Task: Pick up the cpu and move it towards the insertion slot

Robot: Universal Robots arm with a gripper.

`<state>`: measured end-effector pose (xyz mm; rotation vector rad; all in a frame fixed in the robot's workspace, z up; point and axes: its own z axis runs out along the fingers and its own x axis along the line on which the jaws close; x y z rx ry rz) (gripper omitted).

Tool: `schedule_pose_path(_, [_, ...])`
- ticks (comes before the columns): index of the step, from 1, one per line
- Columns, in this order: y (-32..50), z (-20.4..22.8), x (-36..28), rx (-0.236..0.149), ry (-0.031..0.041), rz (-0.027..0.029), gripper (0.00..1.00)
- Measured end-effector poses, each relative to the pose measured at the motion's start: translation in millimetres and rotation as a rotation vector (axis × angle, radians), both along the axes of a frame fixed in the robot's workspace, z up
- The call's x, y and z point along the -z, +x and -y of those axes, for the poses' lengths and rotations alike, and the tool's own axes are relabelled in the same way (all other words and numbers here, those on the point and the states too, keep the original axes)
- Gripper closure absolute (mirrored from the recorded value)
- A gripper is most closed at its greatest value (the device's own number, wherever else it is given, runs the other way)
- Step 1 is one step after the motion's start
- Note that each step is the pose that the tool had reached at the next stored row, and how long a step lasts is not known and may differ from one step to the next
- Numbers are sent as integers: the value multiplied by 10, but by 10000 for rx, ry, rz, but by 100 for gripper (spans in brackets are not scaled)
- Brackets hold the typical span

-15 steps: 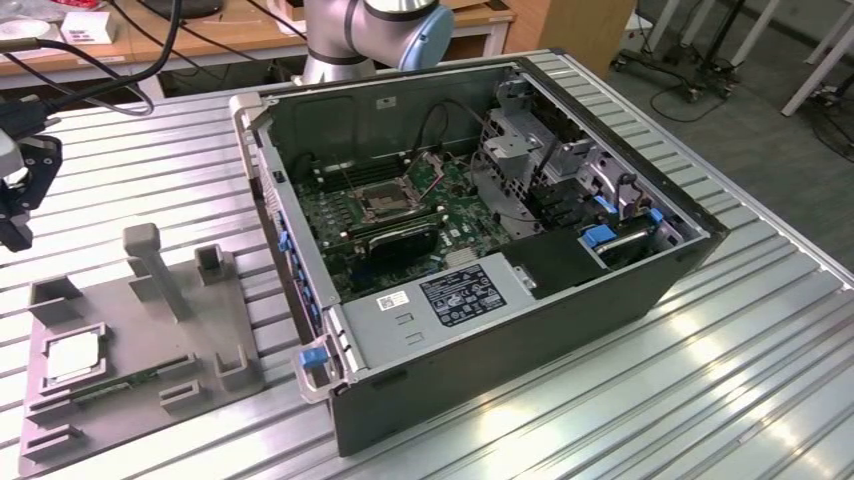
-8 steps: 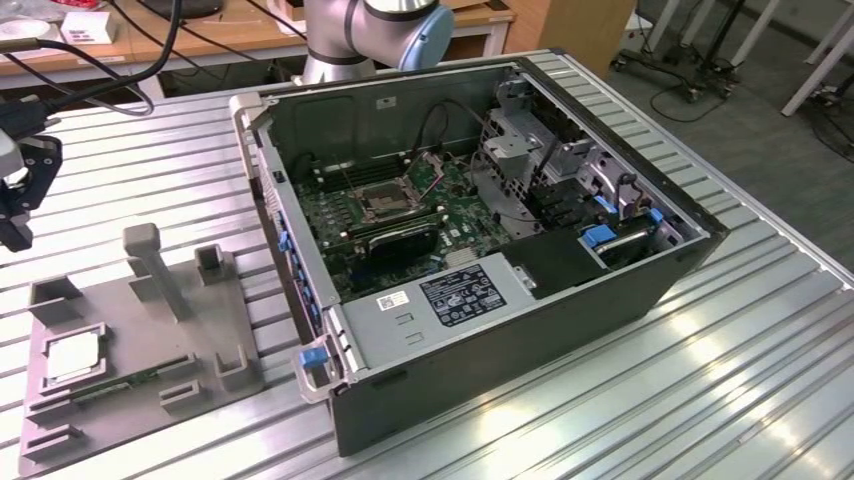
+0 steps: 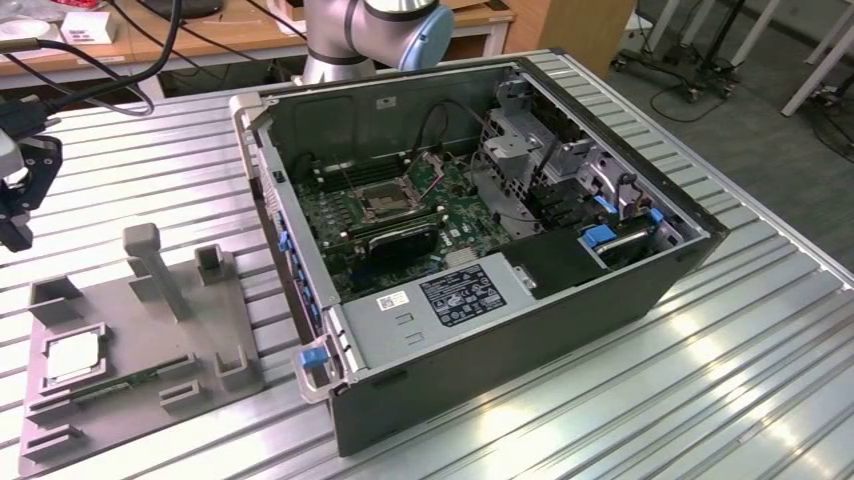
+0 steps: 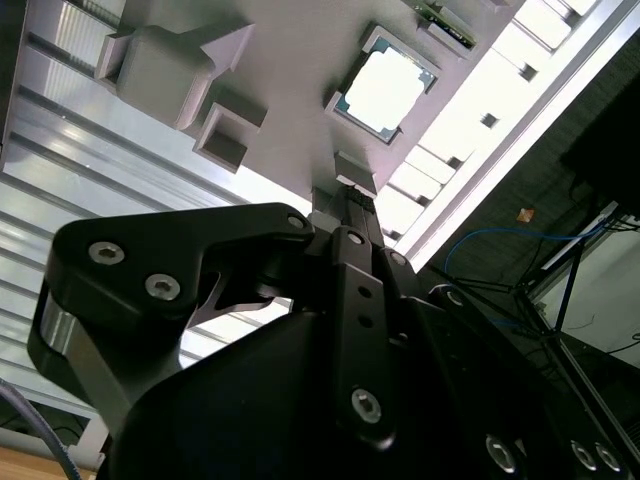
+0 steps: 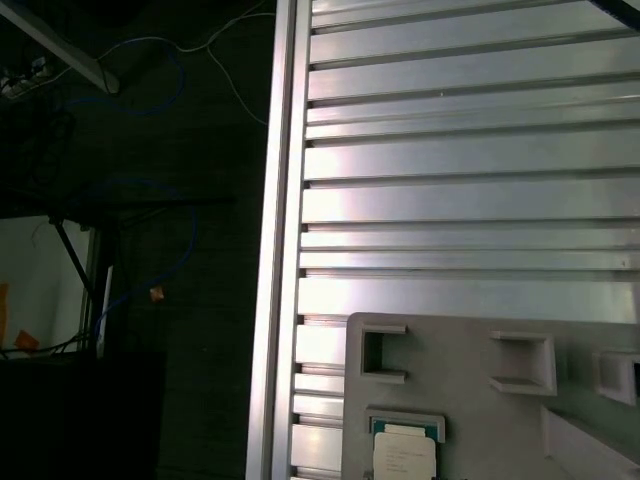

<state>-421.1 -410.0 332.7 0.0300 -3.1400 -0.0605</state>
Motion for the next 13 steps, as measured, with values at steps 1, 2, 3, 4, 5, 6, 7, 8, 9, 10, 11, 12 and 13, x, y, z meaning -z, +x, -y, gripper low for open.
schedule_pose_path(1, [0, 0, 0, 0, 0, 0, 90])
schedule_pose_path(2, [0, 0, 0, 0, 0, 0, 90])
schedule_pose_path(3, [0, 0, 1, 0, 0, 0, 90])
schedule_pose_path(4, [0, 0, 1, 0, 0, 0, 90])
schedule_pose_path(5, [0, 0, 1, 0, 0, 0, 90])
schedule_pose_path(6, [0, 0, 1, 0, 0, 0, 90])
schedule_pose_path(7, [0, 0, 1, 0, 0, 0, 90])
schedule_pose_path(8, [0, 0, 1, 0, 0, 0, 90])
schedule_pose_path(9, [0, 0, 1, 0, 0, 0, 90])
schedule_pose_path(10, [0, 0, 1, 0, 0, -1, 90])
schedule_pose_path(11, [0, 0, 2, 0, 0, 0, 90])
schedule_pose_path(12, [0, 0, 2, 0, 0, 0, 90])
schedule_pose_path(13, [0, 0, 2, 0, 0, 0, 90])
